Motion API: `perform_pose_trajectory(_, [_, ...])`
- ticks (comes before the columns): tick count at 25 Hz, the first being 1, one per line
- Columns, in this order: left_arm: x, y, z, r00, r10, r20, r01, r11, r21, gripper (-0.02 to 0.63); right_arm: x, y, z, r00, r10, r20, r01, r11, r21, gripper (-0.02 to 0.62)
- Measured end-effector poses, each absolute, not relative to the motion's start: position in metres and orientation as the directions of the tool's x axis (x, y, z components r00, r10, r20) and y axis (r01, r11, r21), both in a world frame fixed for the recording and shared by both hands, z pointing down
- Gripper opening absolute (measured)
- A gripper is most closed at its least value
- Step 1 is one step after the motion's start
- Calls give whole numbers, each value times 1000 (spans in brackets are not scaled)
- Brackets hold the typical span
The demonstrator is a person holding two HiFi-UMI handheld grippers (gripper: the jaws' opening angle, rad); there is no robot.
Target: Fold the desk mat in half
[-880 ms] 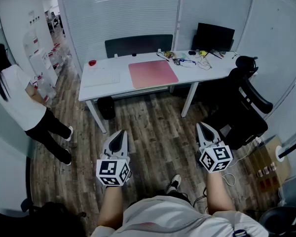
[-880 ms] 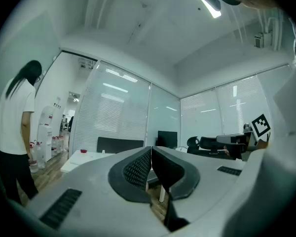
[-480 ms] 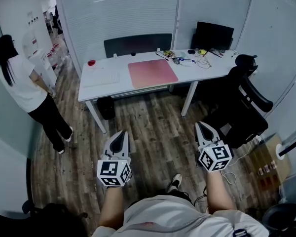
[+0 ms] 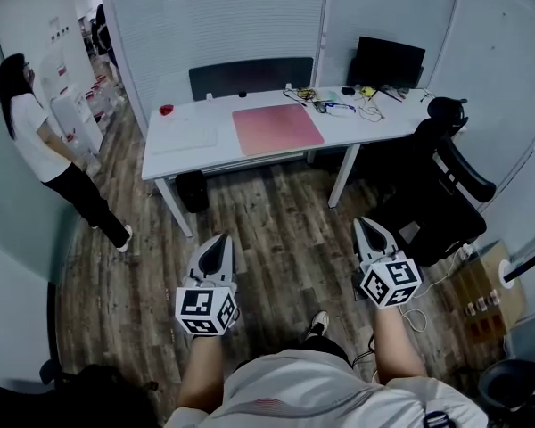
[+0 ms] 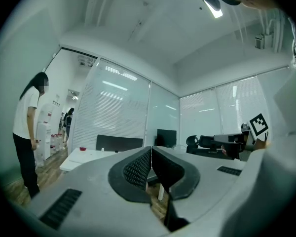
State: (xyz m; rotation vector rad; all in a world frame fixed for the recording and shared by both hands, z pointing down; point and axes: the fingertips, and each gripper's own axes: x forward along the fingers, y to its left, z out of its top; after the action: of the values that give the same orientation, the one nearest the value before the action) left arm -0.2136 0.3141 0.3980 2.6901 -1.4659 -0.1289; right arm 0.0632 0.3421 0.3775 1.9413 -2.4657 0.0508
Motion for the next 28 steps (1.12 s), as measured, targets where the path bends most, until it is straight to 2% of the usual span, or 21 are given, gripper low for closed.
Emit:
perform_pose_trajectory(14, [-185,250,407,499,-867,15,-862,-495,108,14,94,265,388,-278,-959,64,-960,275,-42,51])
perform_pose_trajectory(22, [-117,184,406,466,-883,52,-883,-461,90,14,165,184,391,-314,-948,52,-947,309,-84,51])
perform_pose_trajectory(28, [-56,142,411,452,-890,68,-887,-440,141,14,221,129,403,-366,-927,78,-928,358,-103,51])
